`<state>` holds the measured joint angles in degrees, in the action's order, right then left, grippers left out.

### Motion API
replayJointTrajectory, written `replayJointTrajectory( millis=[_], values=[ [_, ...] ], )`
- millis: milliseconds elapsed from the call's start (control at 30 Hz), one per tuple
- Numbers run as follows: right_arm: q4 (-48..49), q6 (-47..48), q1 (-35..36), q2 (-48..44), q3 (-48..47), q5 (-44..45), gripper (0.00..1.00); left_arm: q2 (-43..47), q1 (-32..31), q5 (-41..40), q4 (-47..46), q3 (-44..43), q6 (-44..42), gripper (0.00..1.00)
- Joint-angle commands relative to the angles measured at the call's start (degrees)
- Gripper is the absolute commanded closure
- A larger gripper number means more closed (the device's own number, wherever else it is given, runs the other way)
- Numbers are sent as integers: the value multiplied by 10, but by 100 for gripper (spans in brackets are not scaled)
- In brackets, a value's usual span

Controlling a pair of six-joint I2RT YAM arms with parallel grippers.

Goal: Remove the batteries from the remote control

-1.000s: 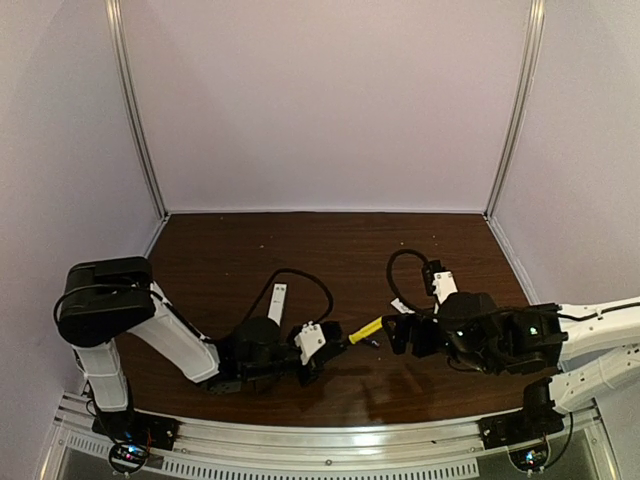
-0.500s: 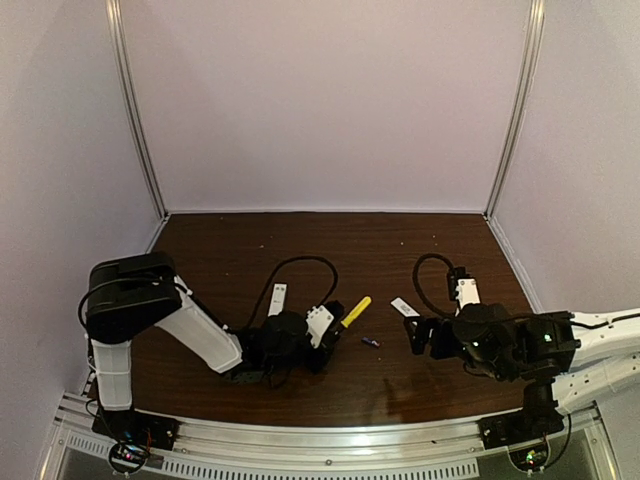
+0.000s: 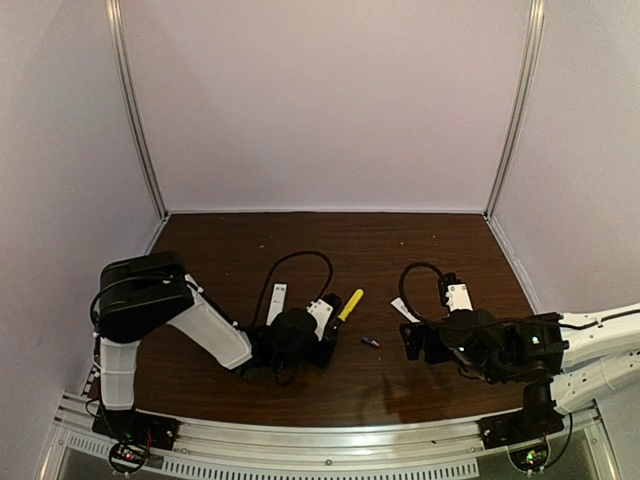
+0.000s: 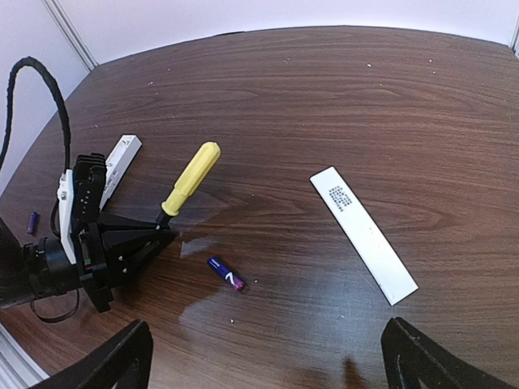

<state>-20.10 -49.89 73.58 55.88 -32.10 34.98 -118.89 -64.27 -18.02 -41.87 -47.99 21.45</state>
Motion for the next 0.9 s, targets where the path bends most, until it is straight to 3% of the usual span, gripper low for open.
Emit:
replayJointTrajectory(
  millis=[0,200,633,867],
  values=[
    [-3,2,1,8,-4,10,0,-19,4,-16,31,-2,18,98],
    [-2,3,0,10,-4,9,0,-16,4,-20,23,4,22,91],
    [6,9,1,20,-4,10,0,5,4,-33,-3,30,4,90],
    [20,25,1,26,-3,16,0,62,4,-58,-16,69,-31,90]
  ],
)
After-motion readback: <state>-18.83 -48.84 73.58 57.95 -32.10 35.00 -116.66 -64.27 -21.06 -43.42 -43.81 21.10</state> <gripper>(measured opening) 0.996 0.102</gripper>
